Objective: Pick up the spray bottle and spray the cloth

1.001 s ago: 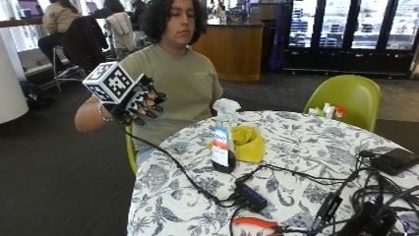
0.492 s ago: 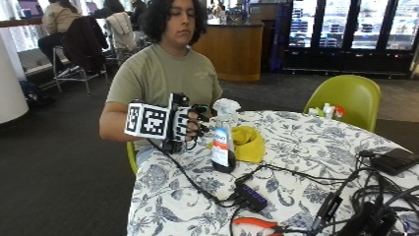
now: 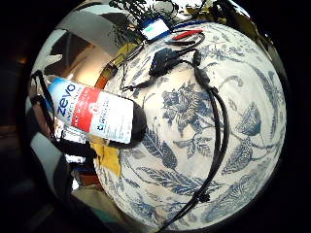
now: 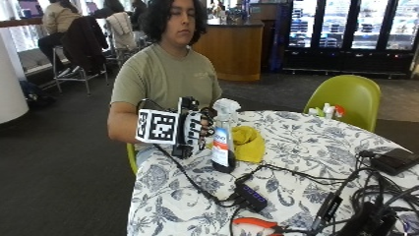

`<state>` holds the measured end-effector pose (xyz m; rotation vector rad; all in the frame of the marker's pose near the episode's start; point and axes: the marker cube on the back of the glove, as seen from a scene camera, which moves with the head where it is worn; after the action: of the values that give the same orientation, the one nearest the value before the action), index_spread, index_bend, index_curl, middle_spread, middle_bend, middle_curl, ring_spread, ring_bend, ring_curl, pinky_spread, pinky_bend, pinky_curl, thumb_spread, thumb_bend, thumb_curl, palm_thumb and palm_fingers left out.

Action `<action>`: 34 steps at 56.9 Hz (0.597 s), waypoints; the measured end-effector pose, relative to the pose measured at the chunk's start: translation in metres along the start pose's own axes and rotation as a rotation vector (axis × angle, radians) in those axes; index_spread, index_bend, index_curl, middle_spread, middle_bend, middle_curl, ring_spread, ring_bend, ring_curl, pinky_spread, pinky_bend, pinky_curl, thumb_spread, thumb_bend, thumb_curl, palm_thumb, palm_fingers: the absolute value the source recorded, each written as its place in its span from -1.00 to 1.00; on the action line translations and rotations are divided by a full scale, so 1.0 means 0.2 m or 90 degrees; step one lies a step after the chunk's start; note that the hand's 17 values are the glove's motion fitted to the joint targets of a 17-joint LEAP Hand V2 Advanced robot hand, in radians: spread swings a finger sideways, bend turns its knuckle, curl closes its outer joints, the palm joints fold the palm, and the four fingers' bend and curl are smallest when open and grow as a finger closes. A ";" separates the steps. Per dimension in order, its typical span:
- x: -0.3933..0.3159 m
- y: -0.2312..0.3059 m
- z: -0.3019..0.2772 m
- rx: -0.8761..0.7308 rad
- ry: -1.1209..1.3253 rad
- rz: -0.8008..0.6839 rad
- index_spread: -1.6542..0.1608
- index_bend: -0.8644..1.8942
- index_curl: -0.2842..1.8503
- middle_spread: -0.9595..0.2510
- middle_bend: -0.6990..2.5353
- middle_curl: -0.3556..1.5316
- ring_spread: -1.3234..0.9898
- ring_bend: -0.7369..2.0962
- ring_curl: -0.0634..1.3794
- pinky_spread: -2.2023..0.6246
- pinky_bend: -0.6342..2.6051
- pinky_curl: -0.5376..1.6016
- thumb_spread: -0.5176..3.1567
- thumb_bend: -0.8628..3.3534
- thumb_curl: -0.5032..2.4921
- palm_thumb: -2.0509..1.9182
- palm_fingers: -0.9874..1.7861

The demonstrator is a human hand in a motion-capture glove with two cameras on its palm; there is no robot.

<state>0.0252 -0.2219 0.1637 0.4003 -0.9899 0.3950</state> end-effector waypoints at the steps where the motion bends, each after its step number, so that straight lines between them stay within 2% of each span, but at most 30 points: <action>1: 0.00 0.01 0.00 0.000 -0.002 0.002 0.54 0.15 -0.24 0.24 -0.06 0.14 -0.04 0.25 -0.01 0.47 0.02 0.16 0.15 -0.51 -0.34 0.52 0.55; 7: 0.00 0.05 -0.03 -0.029 -0.026 0.006 0.54 0.13 -0.21 0.22 -0.08 0.19 -0.04 0.26 0.03 0.46 0.01 0.18 0.15 -0.50 -0.33 0.50 0.45; 11: 0.00 0.10 -0.06 -0.095 -0.047 0.009 0.55 0.00 -0.23 0.27 -0.09 0.17 -0.01 0.21 -0.01 0.45 -0.09 0.13 0.12 -0.53 -0.33 0.46 0.37; 12: 0.00 0.12 -0.07 -0.109 -0.047 0.008 0.56 -0.04 -0.24 0.32 -0.11 0.14 0.01 0.18 -0.03 0.46 -0.14 0.11 0.11 -0.54 -0.34 0.45 0.25; 14: 0.01 0.15 -0.10 -0.130 -0.037 0.004 0.56 -0.07 -0.23 0.37 -0.14 0.12 0.02 0.16 -0.03 0.48 -0.18 0.11 0.10 -0.55 -0.34 0.43 0.18; 18: 0.02 0.22 -0.16 -0.155 -0.004 -0.008 0.52 -0.17 -0.28 0.48 -0.28 0.02 0.05 0.05 -0.12 0.55 -0.20 0.06 0.07 -0.58 -0.36 0.39 -0.10; 26: 0.05 0.43 -0.31 -0.181 0.051 -0.010 0.44 -0.26 -0.38 0.55 -0.38 -0.10 0.09 -0.10 -0.30 0.66 -0.25 -0.06 -0.02 -0.61 -0.38 0.36 -0.18; 34: 0.09 0.67 -0.48 -0.124 0.145 0.007 0.42 -0.28 -0.43 0.57 -0.42 -0.16 0.11 -0.13 -0.38 0.69 -0.29 -0.11 -0.09 -0.61 -0.39 0.34 -0.16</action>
<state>0.0375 -0.0573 0.1521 0.1695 -0.8005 0.3415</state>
